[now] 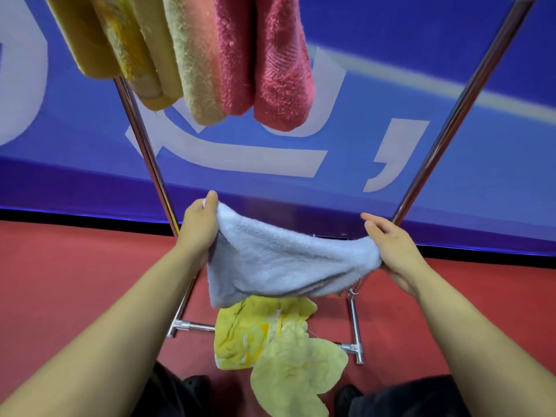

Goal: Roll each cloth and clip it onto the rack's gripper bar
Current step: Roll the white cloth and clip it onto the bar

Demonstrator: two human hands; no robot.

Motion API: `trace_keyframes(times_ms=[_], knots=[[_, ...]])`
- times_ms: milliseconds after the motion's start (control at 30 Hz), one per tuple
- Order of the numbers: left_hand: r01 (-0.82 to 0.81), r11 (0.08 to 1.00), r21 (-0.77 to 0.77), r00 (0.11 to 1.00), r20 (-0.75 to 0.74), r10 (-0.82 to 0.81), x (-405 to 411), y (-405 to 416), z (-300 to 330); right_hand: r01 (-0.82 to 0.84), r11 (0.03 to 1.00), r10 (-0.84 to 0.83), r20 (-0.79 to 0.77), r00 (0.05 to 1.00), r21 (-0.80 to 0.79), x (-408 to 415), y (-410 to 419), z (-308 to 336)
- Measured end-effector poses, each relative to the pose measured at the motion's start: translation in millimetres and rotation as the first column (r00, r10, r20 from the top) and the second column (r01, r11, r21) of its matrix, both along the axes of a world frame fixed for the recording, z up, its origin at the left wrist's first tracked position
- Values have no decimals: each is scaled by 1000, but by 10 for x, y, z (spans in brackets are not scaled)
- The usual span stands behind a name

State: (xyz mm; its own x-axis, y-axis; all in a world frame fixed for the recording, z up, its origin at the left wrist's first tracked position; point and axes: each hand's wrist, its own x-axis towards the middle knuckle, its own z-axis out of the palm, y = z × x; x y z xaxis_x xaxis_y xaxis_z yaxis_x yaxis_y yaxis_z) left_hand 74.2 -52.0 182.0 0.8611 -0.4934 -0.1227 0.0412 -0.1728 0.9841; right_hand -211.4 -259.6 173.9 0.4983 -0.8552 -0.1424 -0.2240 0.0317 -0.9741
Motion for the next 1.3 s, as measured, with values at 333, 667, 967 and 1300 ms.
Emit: trace_keyframes(times_ms=[333, 667, 967, 1300], knots=[[294, 955, 30, 952, -92, -290, -7, 162, -15, -67, 983, 62, 35, 997, 171, -83, -80, 31], [205, 912, 355, 857, 385, -342, 46, 171, -96, -56, 945, -58, -335, 940, -321, -149, -214, -91], [172, 984, 33, 982, 72, -174, 58, 114, -132, -11, 983, 26, -81, 996, 184, -143, -168, -75], [238, 888, 393, 867, 326, -376, 45, 196, -90, -433, 883, 224, -647, 729, -182, -181, -195, -145]])
